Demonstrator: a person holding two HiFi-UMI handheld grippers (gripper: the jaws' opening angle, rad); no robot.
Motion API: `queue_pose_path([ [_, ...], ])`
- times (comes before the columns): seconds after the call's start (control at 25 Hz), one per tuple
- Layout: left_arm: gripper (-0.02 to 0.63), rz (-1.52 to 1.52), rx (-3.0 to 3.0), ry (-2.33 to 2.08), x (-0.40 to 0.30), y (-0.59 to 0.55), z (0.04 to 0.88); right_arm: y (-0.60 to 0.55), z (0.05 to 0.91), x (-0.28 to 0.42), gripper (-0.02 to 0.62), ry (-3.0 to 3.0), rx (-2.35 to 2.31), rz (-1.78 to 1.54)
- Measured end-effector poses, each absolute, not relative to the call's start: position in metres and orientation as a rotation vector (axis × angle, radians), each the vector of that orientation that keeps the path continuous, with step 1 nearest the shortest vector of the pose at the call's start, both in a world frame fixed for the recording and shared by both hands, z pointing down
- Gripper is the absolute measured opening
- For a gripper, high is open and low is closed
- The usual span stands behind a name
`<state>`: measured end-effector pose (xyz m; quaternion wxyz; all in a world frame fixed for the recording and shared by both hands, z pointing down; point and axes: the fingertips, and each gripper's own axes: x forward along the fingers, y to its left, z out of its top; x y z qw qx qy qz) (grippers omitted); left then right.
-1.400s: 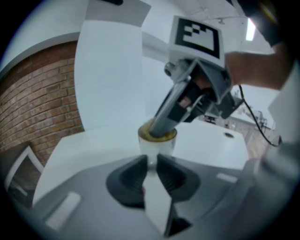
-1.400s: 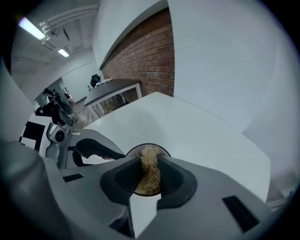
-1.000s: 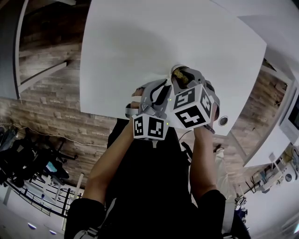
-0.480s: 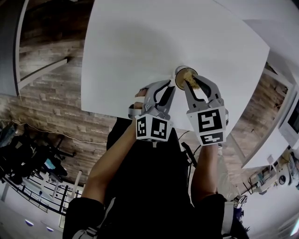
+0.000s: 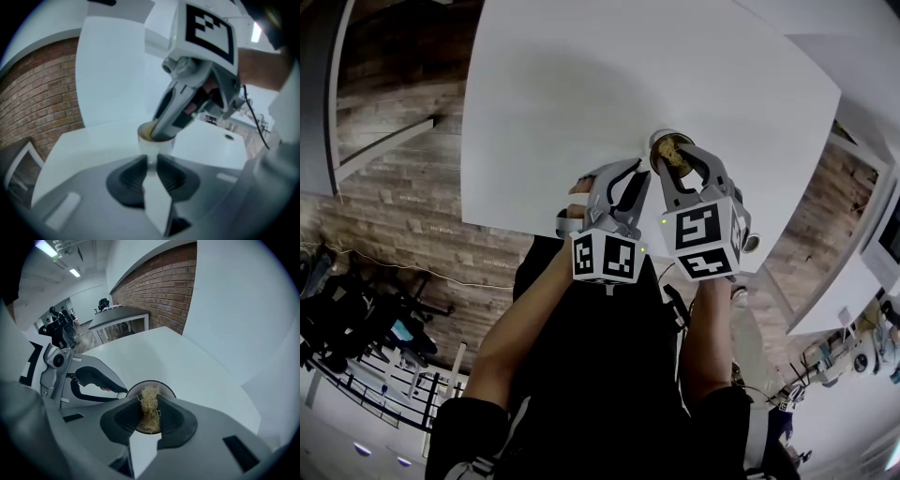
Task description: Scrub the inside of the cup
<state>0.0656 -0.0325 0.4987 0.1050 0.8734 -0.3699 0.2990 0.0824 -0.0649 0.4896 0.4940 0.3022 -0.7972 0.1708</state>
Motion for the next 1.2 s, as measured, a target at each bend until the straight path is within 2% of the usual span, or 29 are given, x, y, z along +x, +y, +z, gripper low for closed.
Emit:
queue_pose_path([
  [0.16,0.067,0.889,2.585,-1.085,0.067,-0.032,0.500,-0.062,0.479,0.093,0.119,-1.948,0.806,0.435],
  [0.24,0.068,0.890,2.586,-1.083,0.067,-0.032,0.500,-0.059,0.474,0.097,0.121,-1.957,0.829,0.453],
  [0.48,0.067,0.889,2.584,-1.080,0.066,-0.031,0.499,-0.050,0.459,0.098,0.077,-1.963,0.838,0.503],
  [0.96,0.067,0.888,2.567,-1.105,0.065,-0.033,0.499,-0.065,0.502,0.084,0.063,-1.770,0.665,0.461],
  [1.2,0.066,0.892,2.576,-1.088,0.069,-0.029,0.500,-0.069,0.454,0.082,0.063,-1.997,0.785,0.590],
])
